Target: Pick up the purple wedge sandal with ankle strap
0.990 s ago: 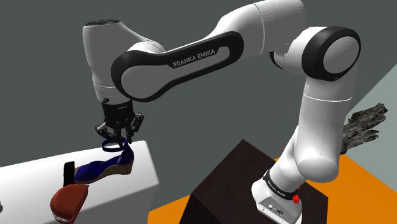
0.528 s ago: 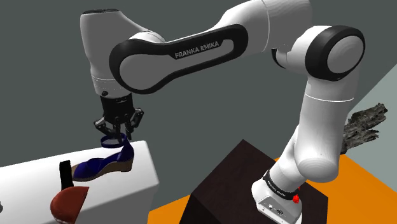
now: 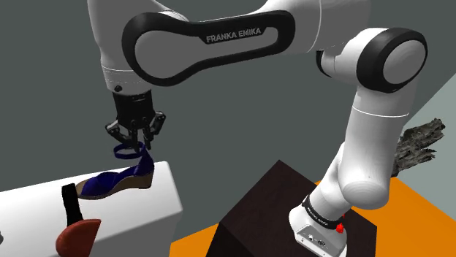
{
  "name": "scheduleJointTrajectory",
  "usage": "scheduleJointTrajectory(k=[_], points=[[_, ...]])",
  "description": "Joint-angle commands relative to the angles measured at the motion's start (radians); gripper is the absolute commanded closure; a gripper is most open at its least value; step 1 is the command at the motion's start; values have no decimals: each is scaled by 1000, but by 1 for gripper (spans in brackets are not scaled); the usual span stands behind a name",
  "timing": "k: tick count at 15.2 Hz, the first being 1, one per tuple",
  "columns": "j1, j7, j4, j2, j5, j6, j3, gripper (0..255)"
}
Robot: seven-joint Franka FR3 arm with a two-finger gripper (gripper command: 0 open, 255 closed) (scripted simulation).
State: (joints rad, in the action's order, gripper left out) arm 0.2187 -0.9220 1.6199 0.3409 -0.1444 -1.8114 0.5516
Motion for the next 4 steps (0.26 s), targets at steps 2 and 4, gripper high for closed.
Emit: scheduleJointTrajectory(k=[2, 4], points=[[2, 2, -35, -8, 5, 41, 3, 255], [2, 2, -37, -8, 5, 43, 3, 255]])
